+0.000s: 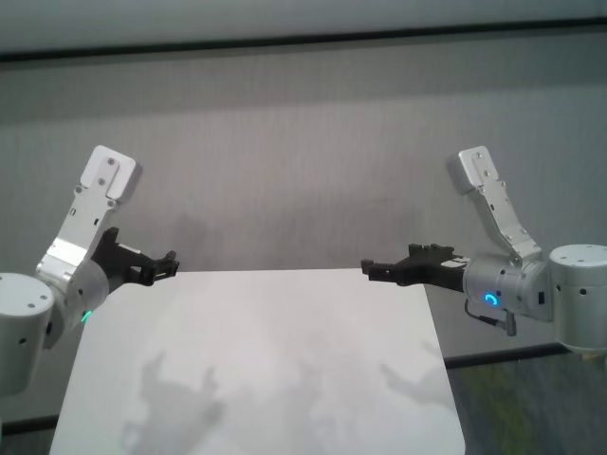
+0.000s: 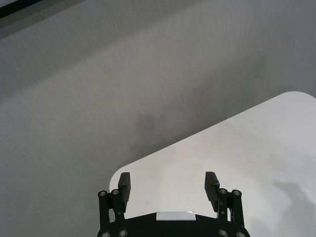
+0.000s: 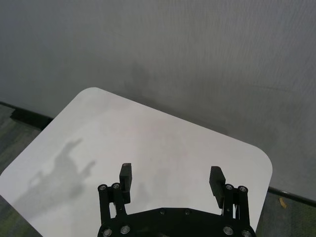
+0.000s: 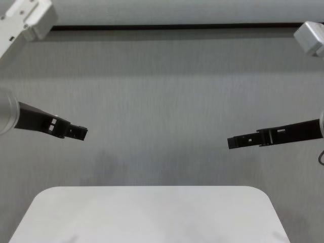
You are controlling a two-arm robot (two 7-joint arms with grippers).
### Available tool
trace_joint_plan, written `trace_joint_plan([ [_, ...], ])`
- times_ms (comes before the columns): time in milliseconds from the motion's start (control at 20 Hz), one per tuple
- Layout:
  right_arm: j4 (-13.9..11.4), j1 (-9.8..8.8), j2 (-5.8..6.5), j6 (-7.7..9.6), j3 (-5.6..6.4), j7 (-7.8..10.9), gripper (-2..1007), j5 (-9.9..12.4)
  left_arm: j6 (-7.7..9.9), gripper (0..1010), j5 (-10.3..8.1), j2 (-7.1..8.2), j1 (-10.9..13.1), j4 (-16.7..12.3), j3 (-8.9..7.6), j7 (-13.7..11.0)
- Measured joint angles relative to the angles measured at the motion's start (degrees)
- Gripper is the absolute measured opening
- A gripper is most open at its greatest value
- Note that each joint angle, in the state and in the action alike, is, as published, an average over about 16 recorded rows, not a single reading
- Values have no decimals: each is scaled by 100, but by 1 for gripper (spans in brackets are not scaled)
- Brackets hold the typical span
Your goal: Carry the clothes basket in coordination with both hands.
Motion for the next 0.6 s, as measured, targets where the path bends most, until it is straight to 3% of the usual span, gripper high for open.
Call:
trace_joint_plan([
  [600,-55,4,25,-72,-7,-17,1004,-32,-35,1002,-13,0,1,-20,-24,30],
])
